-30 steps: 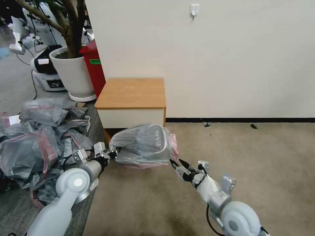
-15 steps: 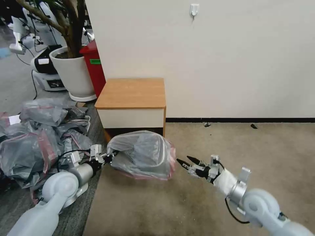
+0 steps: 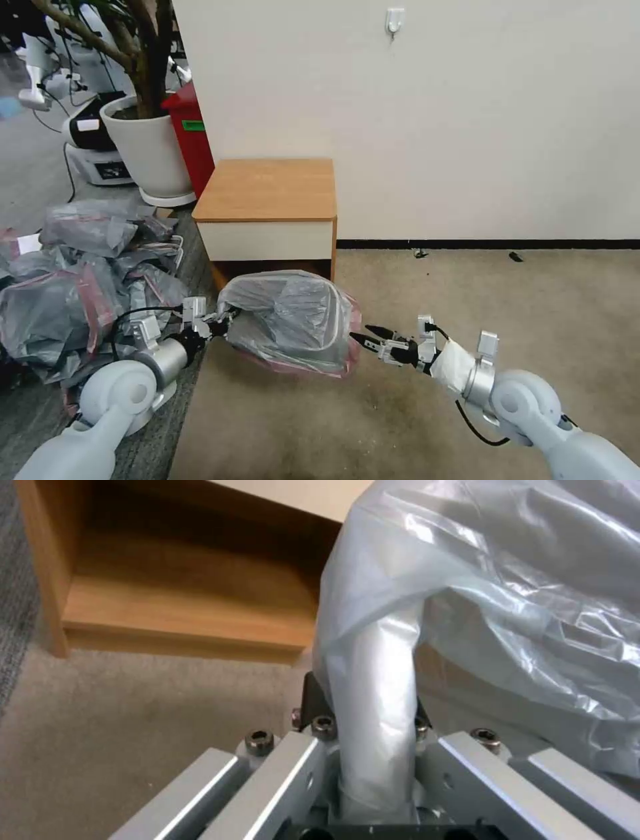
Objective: Pick up the garbage bag from the table and place it over the trash can.
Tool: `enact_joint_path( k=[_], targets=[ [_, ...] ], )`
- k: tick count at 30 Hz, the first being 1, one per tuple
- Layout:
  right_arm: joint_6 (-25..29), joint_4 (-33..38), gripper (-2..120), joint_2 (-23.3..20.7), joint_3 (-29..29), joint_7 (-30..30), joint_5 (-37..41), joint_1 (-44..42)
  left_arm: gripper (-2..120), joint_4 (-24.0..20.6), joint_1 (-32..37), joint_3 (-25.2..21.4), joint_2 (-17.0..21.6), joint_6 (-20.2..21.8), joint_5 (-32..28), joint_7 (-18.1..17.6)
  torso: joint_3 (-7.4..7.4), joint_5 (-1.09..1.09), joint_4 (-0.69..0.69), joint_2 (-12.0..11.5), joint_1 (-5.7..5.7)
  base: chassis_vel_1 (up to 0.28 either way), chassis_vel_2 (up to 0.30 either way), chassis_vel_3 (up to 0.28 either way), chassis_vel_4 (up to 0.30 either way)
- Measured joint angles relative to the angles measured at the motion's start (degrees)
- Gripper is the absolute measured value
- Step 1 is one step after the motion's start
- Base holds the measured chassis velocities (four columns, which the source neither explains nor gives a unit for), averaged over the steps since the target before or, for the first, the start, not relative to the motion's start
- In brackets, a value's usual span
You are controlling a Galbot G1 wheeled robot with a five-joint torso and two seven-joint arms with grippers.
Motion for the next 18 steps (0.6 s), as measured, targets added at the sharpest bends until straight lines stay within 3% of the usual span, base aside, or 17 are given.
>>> enact_joint_path(
  k=[7,10,18],
  targets=[
    [0.0,0.1,91,0.6,-0.5,-0.6,0.5,0.4,2,-0.7,1.0,0.3,-0.7,-0.3,0.8,-0.3,0.00,0.00,0.00,0.0,0.00,0.000,0.000,0.000,0.000],
    [-0.1,0.1,77,0.9,-0.6,-1.0,0.5,0.4,2,-0.9,1.4,0.3,-0.8,-0.4,1.2,-0.4,0.00,0.00,0.00,0.0,0.00,0.000,0.000,0.000,0.000],
    [-0.2,0.1,58,1.4,-0.9,-1.1,0.3,0.6,2,-1.0,1.6,0.4,-0.9,-0.8,1.6,-0.5,0.00,0.00,0.00,0.0,0.00,0.000,0.000,0.000,0.000]
  ],
)
